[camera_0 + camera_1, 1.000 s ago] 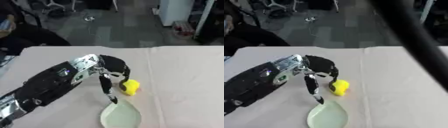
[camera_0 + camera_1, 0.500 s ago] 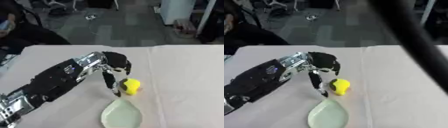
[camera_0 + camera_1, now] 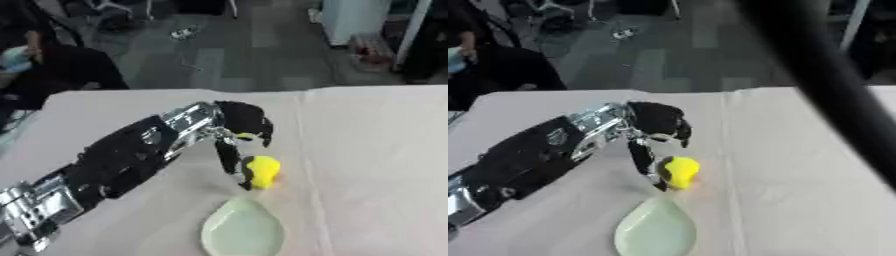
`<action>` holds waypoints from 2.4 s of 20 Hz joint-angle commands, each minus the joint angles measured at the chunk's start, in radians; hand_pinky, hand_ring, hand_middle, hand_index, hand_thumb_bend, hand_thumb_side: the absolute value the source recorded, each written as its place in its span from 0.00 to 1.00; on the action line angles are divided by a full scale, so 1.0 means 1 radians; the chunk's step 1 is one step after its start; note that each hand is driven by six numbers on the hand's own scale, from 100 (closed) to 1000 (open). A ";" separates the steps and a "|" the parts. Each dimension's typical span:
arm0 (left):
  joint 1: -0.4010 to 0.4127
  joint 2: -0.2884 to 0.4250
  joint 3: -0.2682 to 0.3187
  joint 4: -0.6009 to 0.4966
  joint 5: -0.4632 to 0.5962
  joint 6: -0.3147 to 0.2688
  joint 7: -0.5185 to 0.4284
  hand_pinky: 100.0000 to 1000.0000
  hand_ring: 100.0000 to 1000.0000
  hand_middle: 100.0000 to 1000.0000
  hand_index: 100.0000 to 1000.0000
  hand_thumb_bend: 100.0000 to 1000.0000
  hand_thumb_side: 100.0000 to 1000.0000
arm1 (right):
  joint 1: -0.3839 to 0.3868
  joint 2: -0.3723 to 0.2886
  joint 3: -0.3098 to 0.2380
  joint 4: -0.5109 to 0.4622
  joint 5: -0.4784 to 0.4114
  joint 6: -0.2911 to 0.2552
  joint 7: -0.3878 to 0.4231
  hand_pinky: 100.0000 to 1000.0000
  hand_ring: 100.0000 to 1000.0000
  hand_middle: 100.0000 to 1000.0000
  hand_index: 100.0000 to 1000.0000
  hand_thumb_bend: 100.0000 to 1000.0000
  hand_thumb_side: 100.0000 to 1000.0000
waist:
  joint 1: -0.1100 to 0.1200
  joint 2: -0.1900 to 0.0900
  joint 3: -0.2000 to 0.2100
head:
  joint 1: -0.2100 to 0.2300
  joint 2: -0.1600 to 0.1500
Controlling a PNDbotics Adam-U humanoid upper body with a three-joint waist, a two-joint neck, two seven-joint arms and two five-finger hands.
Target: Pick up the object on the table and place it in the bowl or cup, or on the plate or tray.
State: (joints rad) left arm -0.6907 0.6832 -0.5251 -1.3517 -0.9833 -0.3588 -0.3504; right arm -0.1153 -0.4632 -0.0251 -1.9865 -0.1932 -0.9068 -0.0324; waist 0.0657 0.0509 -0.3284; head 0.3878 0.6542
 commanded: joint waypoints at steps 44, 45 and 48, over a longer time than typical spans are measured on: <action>0.015 -0.046 0.002 0.134 0.009 0.052 -0.024 0.00 0.00 0.08 0.35 0.00 0.80 | -0.028 -0.030 -0.048 -0.014 -0.103 0.000 0.076 0.11 0.31 0.35 0.25 0.00 0.83 | -0.005 0.004 -0.008 | 0.033 -0.013; 0.017 -0.046 0.002 0.132 0.011 0.054 -0.030 0.00 0.00 0.06 0.34 0.00 0.80 | -0.028 -0.030 -0.048 -0.014 -0.102 0.000 0.075 0.11 0.32 0.35 0.25 0.00 0.83 | -0.005 0.004 -0.007 | 0.032 -0.013; 0.026 -0.044 0.008 0.115 0.034 0.060 -0.031 0.00 0.00 0.01 0.32 0.00 0.78 | -0.025 -0.030 -0.048 -0.014 -0.097 0.000 0.072 0.11 0.31 0.35 0.25 0.00 0.83 | -0.005 0.003 -0.003 | 0.029 -0.013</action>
State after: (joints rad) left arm -0.6574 0.6224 -0.5252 -1.2231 -0.9619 -0.3012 -0.3773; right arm -0.1392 -0.4689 -0.0626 -1.9865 -0.2949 -0.9069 0.0407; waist 0.0662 0.0641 -0.3336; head 0.4148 0.6461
